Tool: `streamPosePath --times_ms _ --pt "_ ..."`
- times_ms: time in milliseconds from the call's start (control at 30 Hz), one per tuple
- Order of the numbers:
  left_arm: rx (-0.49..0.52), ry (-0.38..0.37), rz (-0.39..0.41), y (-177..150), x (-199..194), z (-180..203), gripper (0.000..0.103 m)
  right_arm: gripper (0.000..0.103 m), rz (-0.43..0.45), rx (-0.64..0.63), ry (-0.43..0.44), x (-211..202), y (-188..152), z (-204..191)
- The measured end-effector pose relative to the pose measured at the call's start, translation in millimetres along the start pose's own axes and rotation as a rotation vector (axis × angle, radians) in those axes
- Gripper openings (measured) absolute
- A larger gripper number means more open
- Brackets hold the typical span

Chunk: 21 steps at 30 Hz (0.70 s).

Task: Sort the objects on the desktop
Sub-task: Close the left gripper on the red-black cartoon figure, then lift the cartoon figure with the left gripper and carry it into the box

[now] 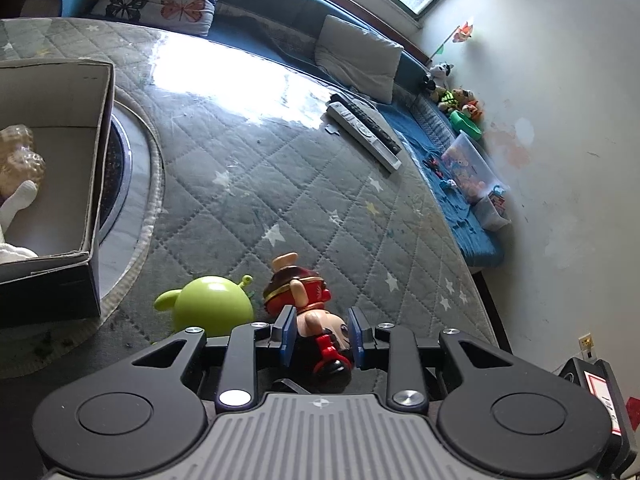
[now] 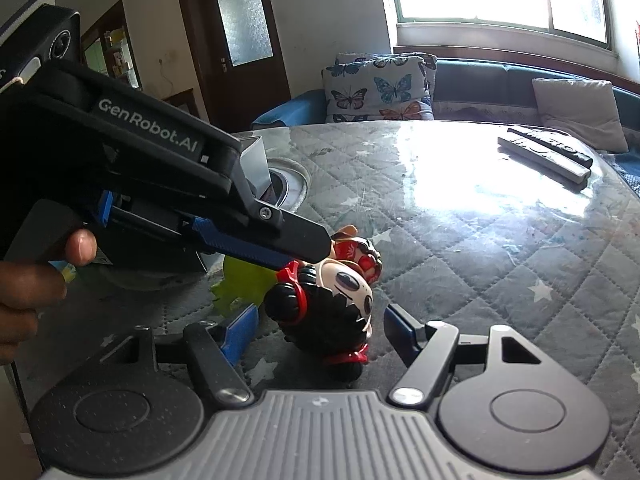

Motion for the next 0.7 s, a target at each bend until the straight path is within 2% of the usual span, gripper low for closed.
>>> streamPosePath --times_ms 433,600,700 --pt "-0.047 0.029 -0.005 -1.2 10.6 -8.0 0.036 0.067 -0.002 0.004 0.017 3.4 -0.2 -1.0" --pt "-0.075 0.023 -0.021 -4.8 15.6 -8.9 0.045 0.062 -0.001 0.014 0.016 3.4 -0.8 2.2" --pt "-0.097 0.018 -0.020 -4.7 16.5 -10.7 0.045 0.058 -0.006 0.020 0.018 4.5 -2.1 4.4"
Point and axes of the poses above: each gripper's, at about its wrist camera, not at the fingertips, and x roughly the way its jaws point, z to its right, y to its top, the point moved 6 cm from there along x, roughly the way its jaws point, and after that the axes turned 2 degrees about -z, right-handed, at the moved point
